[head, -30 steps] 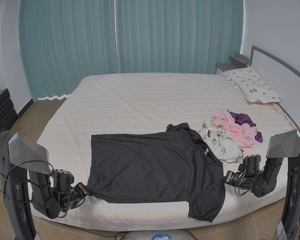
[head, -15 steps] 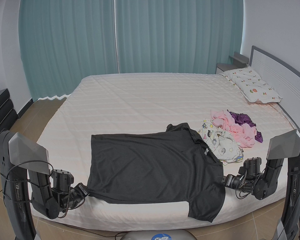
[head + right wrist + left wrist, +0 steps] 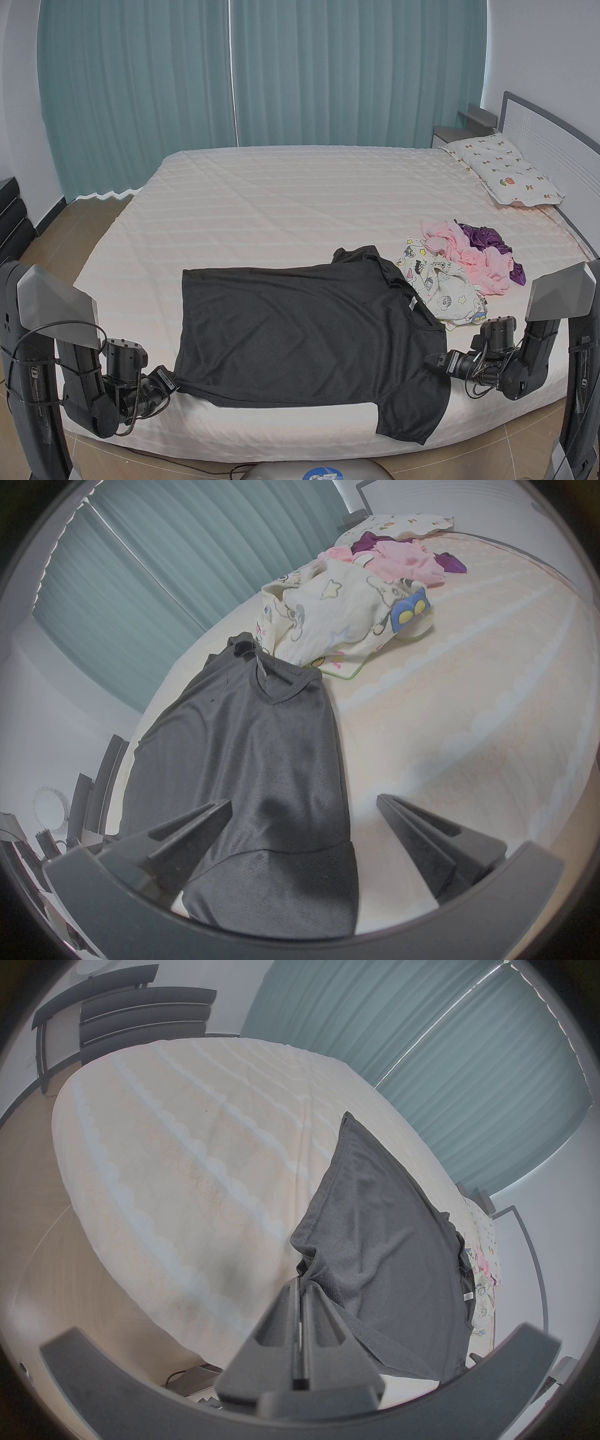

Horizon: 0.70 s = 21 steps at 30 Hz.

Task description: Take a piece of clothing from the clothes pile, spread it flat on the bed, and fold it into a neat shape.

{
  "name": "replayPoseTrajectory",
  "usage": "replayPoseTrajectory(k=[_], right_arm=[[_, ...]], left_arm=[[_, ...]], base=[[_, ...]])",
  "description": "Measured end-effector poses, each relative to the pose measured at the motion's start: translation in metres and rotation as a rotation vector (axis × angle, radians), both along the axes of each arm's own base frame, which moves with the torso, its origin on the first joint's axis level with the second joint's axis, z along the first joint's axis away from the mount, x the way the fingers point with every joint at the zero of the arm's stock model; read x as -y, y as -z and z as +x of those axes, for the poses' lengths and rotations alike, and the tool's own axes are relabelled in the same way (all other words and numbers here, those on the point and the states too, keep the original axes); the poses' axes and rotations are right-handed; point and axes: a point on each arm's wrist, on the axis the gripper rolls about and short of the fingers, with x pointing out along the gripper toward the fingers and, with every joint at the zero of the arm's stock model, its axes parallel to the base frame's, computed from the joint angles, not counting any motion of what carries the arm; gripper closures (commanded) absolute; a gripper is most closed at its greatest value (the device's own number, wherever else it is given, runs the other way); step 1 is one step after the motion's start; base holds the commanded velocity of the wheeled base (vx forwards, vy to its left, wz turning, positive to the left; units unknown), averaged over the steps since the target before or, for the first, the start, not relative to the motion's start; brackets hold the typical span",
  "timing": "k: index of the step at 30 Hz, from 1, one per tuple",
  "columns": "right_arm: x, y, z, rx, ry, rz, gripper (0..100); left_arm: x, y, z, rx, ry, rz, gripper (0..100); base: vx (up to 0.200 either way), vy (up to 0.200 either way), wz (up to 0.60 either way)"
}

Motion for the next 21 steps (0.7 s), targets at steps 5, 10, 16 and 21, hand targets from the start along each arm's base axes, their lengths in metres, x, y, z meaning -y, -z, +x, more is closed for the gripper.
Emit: replayPoseTrajectory(k=[5, 10, 16, 21], right_arm=[[-0.001, 0.000, 0.009, 0.026, -0.001, 0.002, 100], [-0.001, -0.006, 0.023, 0.079, 0.003, 0.008, 100], [-0.003, -0.014, 0.042, 0.152, 0.004, 0.016, 100], [-0.007, -0.018, 0.053, 0.195, -0.007, 0.021, 0]], left_arm=[[0.000, 0.000, 0.000, -0.001, 0.000, 0.001, 100], [0.000, 0.000, -0.001, -0.002, 0.001, 0.001, 100], [0.000, 0.000, -0.001, -0.003, 0.001, 0.002, 100], [0.000, 0.000, -0.001, -0.003, 0.001, 0.002, 100]], base=[[0.000, 0.000, 0.00], [0.000, 0.000, 0.00], [0.000, 0.000, 0.00], [0.000, 0.000, 0.00]])
